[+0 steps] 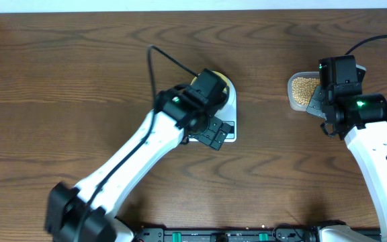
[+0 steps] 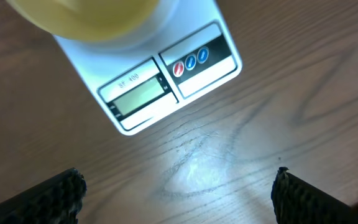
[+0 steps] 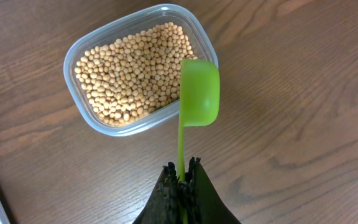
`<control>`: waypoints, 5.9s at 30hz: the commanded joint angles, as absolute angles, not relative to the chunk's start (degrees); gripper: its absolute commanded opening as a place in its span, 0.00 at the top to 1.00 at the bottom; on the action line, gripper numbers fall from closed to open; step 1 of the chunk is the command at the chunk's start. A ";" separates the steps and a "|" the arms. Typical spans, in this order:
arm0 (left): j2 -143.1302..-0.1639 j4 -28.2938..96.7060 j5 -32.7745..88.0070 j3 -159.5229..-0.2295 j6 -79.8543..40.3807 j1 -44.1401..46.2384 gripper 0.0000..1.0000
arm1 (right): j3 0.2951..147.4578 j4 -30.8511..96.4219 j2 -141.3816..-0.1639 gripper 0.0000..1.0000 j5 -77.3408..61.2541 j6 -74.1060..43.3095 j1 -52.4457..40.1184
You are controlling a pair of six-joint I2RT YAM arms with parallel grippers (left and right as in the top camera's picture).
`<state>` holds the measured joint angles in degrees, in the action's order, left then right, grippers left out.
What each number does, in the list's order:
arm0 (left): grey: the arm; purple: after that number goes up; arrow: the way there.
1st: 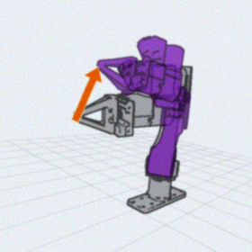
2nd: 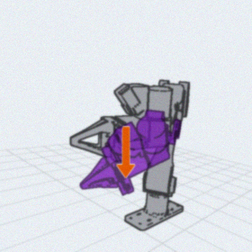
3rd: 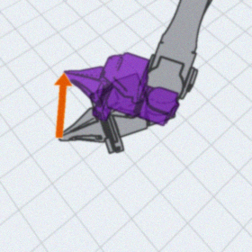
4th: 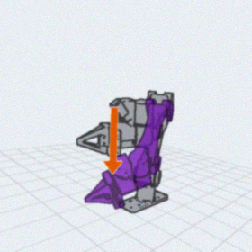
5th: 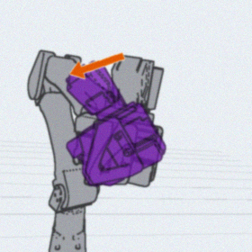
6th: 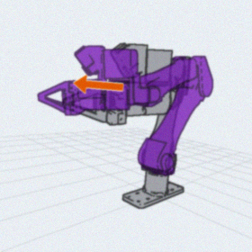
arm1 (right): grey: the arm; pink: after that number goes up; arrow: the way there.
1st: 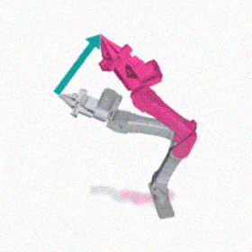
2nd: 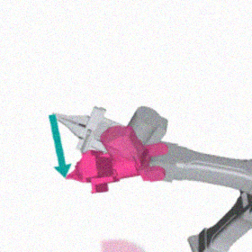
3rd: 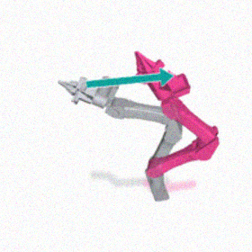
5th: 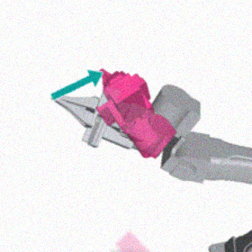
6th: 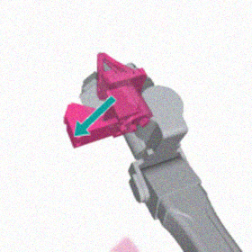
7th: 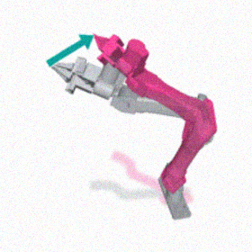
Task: Scoop item into bowl and weigh 50g on scale
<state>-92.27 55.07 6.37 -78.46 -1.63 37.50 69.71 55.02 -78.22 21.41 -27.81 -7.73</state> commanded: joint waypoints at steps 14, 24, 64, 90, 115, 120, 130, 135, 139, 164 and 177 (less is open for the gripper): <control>-101.16 46.54 17.52 -77.87 5.17 41.54 0.02 | 70.52 55.31 -77.47 0.99 21.45 -25.61 -7.60; -101.16 39.66 10.52 -73.41 3.99 45.93 0.02 | 70.52 55.51 -76.82 0.99 21.50 -24.95 -7.60; -102.78 20.36 3.75 -60.25 3.42 44.66 0.02 | 70.52 56.31 -70.39 0.99 21.43 -24.64 -7.60; -104.60 18.11 5.41 -60.12 3.42 43.68 0.02 | 70.52 56.14 -70.11 0.99 20.84 -25.26 -7.60; -107.37 17.67 7.03 -60.12 3.20 43.66 0.02 | 70.52 56.16 -69.95 0.99 20.86 -25.23 -7.60; -107.37 18.57 7.35 -60.12 3.16 43.66 0.02 | 70.52 56.12 -69.95 0.99 20.86 -25.26 -7.60; -107.46 20.67 8.58 -60.12 3.18 43.66 0.02 | 70.52 54.98 -69.95 0.99 20.86 -25.28 -7.60; -104.25 20.73 8.54 -60.12 3.25 43.66 0.02 | 70.52 55.31 -69.95 0.99 20.86 -25.23 -7.60; -99.09 22.24 7.40 -60.14 3.38 43.66 0.02 | 70.52 55.29 -69.95 0.99 20.86 -25.23 -7.60; -70.26 47.99 -1.15 -60.34 -3.73 43.66 0.02 | 70.50 55.11 -69.97 0.99 21.08 -25.23 -7.60; -68.51 52.27 -3.51 -61.14 -3.79 43.66 0.02 | 70.50 55.02 -69.97 0.98 21.06 -25.21 -7.60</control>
<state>-70.46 52.10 -2.55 -60.55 -3.20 43.92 69.71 55.16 -70.96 20.34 -25.19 -7.73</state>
